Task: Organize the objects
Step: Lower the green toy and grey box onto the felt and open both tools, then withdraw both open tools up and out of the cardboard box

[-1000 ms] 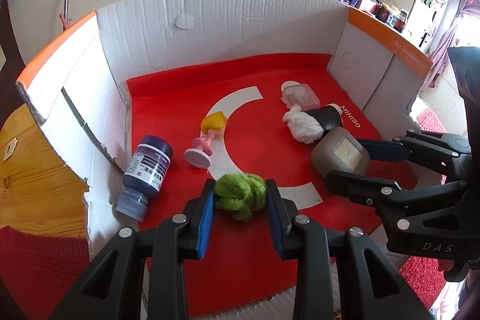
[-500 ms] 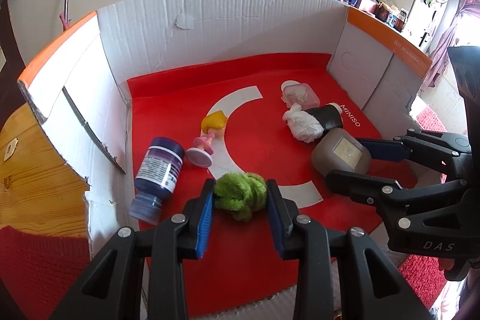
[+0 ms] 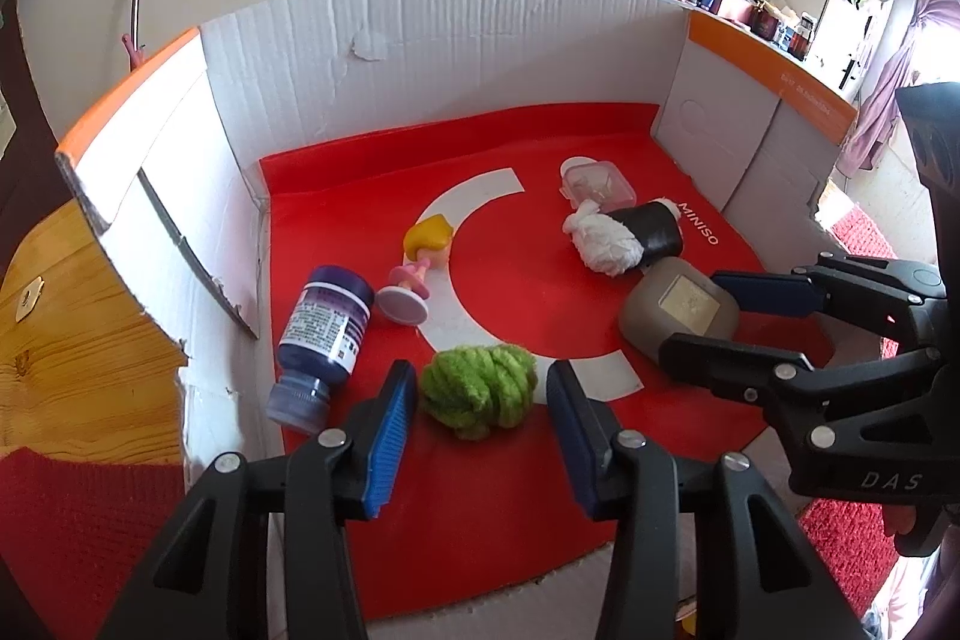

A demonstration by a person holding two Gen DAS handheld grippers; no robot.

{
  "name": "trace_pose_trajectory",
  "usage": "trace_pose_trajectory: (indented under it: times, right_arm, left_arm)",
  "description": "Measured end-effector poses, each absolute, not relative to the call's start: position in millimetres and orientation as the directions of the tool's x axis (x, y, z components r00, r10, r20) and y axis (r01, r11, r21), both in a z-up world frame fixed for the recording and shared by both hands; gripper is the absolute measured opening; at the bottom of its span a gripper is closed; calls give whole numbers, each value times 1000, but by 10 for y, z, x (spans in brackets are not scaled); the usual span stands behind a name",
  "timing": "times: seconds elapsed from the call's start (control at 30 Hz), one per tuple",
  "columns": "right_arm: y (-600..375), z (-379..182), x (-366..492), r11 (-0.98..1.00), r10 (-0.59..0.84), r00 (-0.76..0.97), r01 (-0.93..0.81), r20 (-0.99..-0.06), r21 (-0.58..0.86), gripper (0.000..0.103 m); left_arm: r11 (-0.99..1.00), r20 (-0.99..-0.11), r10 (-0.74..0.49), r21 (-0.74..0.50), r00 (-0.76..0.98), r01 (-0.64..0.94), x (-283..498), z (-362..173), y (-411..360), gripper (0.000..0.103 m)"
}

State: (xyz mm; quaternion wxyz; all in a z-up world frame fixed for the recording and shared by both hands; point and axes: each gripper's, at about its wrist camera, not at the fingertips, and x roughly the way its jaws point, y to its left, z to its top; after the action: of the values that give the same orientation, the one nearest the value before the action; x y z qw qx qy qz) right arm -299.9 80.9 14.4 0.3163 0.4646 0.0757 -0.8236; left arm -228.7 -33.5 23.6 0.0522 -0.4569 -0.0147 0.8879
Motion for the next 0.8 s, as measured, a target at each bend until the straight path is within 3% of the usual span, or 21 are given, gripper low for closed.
trace_pose_trajectory:
  times: [0.3, 0.53, 0.8]
  right_arm:
    - [816, 186, -2957, -788, -457, -383, 593, -803, 166, 57]
    - [824, 258, -2894, -786, -468, -403, 596, -786, 163, 67]
    - [850, 320, -2820, -789, -472, -422, 594, -774, 157, 69]
  left_arm:
    - [-994, -803, 103, -73, -587, -76, -2244, 272, -348, 51]
    - [-997, -780, 75, -38, -621, -73, -2155, 377, -338, 61]
    - [-998, -776, 65, -36, -628, -59, -2077, 415, -388, 63]
